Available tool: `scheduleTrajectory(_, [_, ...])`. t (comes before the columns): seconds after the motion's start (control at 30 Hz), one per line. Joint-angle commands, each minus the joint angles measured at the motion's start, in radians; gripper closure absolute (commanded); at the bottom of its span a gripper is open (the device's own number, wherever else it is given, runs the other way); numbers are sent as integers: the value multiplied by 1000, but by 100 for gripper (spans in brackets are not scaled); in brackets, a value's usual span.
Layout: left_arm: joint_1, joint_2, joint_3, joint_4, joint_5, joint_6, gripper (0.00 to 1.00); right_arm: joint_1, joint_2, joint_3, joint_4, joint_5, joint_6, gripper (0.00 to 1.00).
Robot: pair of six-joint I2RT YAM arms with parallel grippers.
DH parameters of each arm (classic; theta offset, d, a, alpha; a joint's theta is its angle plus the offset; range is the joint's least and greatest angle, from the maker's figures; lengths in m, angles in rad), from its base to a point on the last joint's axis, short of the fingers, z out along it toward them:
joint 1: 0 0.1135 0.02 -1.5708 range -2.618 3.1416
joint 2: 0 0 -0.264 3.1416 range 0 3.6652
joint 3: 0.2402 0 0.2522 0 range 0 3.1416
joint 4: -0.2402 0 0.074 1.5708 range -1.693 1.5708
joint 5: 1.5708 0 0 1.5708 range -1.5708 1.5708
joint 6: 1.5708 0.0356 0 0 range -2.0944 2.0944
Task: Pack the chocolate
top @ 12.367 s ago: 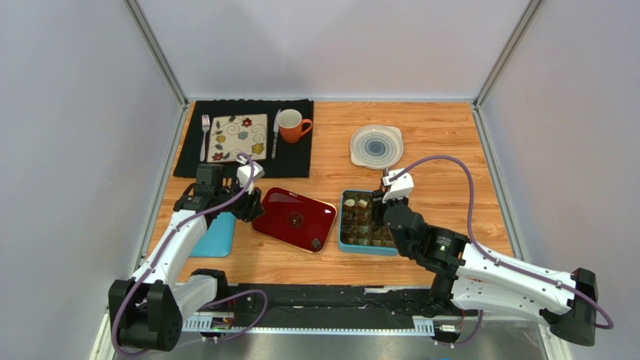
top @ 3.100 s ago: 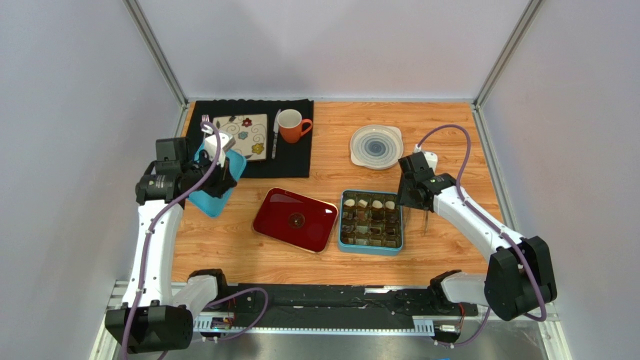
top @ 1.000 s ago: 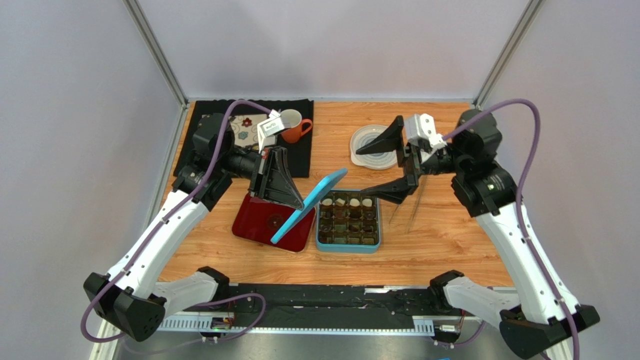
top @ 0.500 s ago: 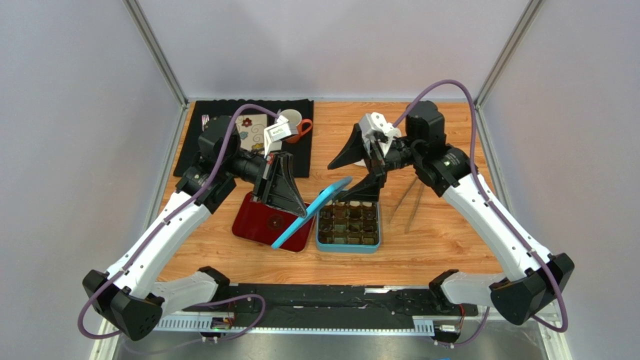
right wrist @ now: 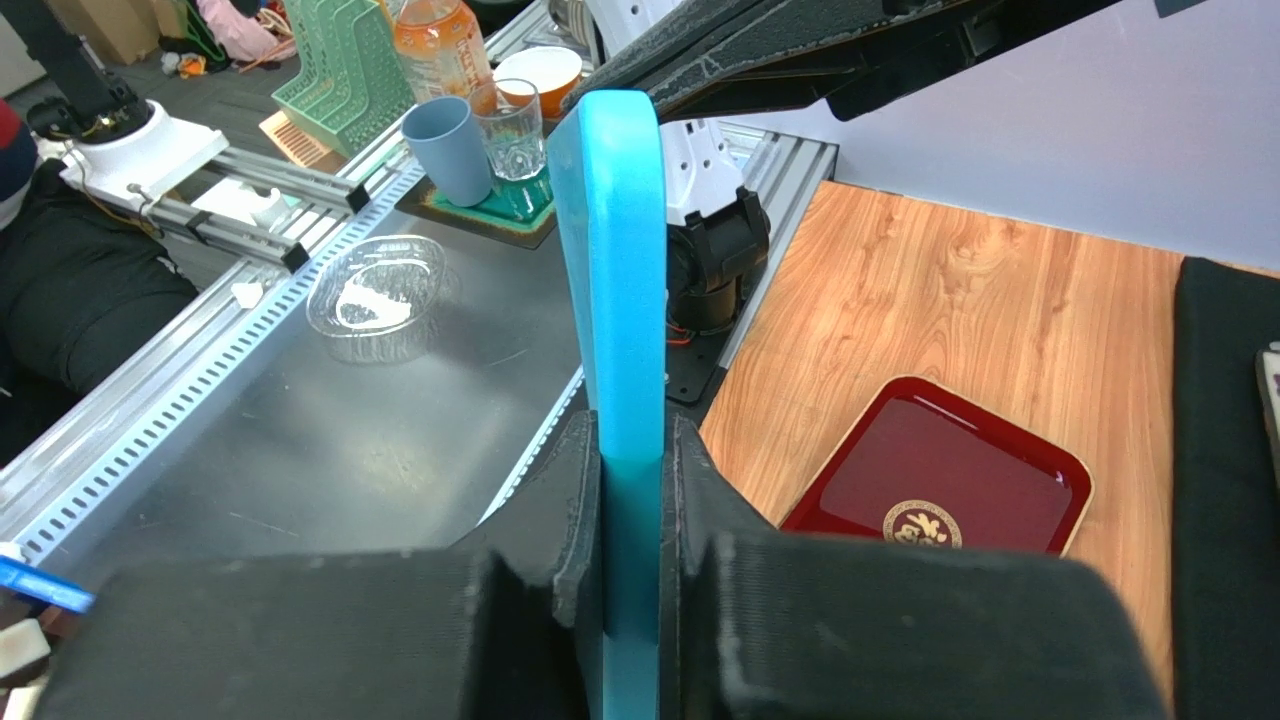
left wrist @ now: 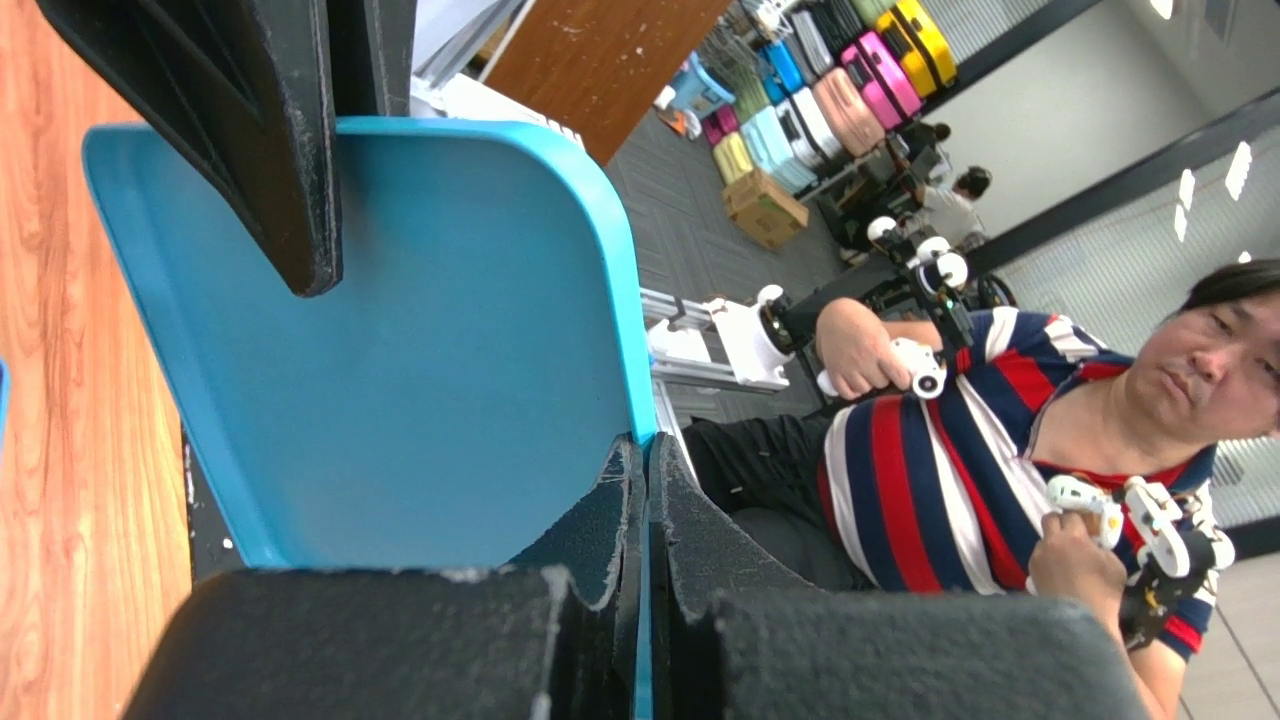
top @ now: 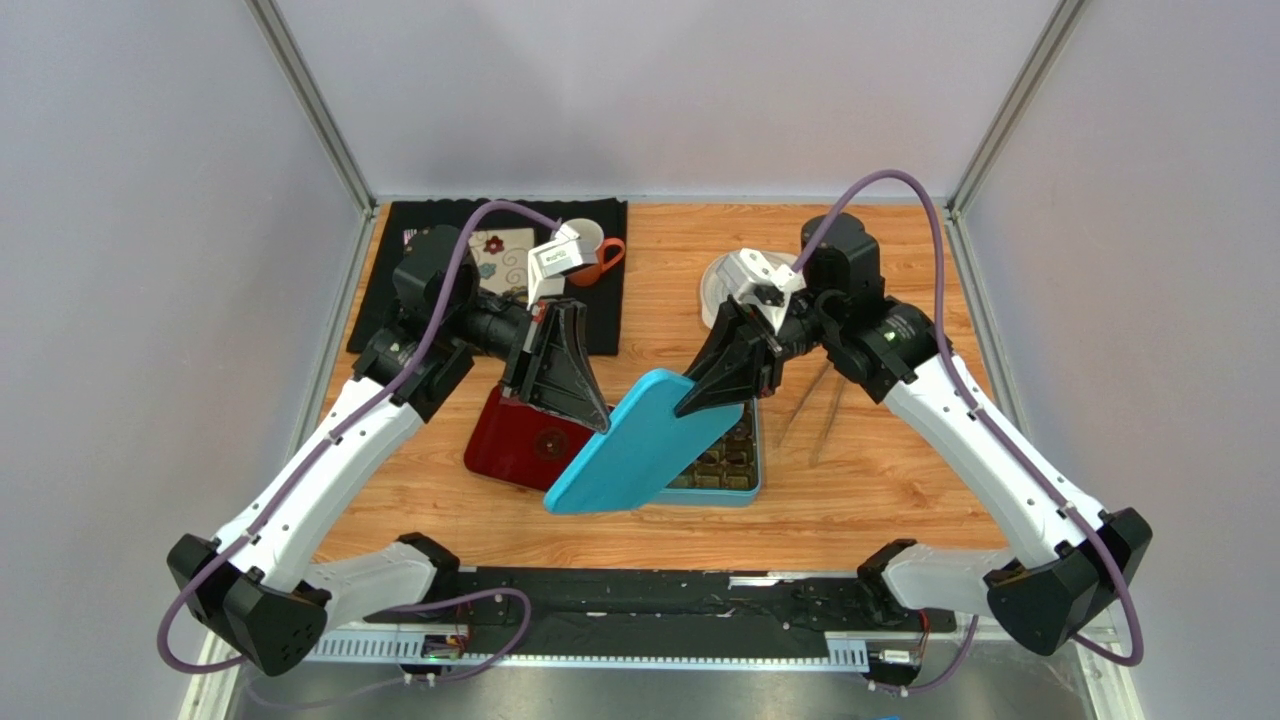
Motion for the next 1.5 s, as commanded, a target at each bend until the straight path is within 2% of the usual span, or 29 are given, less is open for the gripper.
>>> scheduleTrajectory(0.0, [-15,21,66,126,251,-35,100,1,-22,-13,8,57,23,100])
scheduleTrajectory(0.07, [-15,26,64,175,251,-59,100,1,-26,-16,11,52,34,100])
scheduleTrajectory(0.13, [-14,32,60,252,250,-131,77,0,-26,-16,17,51,61,100])
scheduleTrajectory(0.17, [-6,38,63,345,251,-165,62,1,-28,-16,20,51,70,100])
scheduleTrajectory(0.2, [8,59,70,393,250,-238,30,1,-29,-13,20,63,87,100])
scheduleTrajectory(0.27, [88,94,116,476,245,-276,13,-6,-35,-13,19,85,133,100])
scheduleTrajectory(0.3, [127,107,139,475,242,-271,11,-6,-45,-22,19,104,146,100])
scheduleTrajectory(0.43, [346,170,262,548,175,-282,10,-9,-58,-57,19,244,245,100])
scheduleTrajectory(0.47, [430,176,267,565,156,-277,10,-20,-60,-63,19,302,274,100])
scheduleTrajectory(0.5, [469,176,264,565,138,-248,9,-29,-54,-69,19,413,372,100])
scheduleTrajectory(0.57, [573,149,209,549,80,-219,9,-71,-37,-99,25,518,466,100])
scheduleTrajectory(0.6, [601,132,180,515,58,-143,9,-92,-28,-112,13,639,586,100])
scheduleTrajectory(0.63, [620,113,128,460,23,-72,9,-120,-10,-152,17,654,639,100])
scheduleTrajectory(0.67, [643,74,109,248,-5,27,8,-176,-5,-180,23,673,703,100])
scheduleTrajectory(0.7, [644,52,106,76,-46,317,8,-201,-6,-213,60,715,821,100])
scheduleTrajectory(0.73, [646,35,133,-128,-189,491,8,-221,-31,-253,103,733,881,100])
scheduleTrajectory(0.77, [593,0,136,-388,-285,628,8,-242,-46,-343,136,770,926,100])
scheduleTrajectory(0.8, [547,-19,126,-460,-404,801,8,-246,-66,-378,196,830,957,100])
scheduleTrajectory(0.83, [463,-32,95,-503,-613,845,8,-246,-83,-411,213,868,1013,100])
scheduleTrajectory(0.93, [442,-57,16,-554,-716,901,7,-252,-130,-500,233,989,1116,100])
scheduleTrajectory(1.0, [442,-62,-36,-587,-718,948,7,-252,-166,-575,282,1045,1170,100])
scheduleTrajectory(1.3, [440,-82,-230,-599,-680,1014,7,-308,-235,-801,571,1056,1412,100])
scheduleTrajectory(1.47, [439,-102,-264,-594,-681,1037,7,-332,-229,-919,675,1056,1503,100])
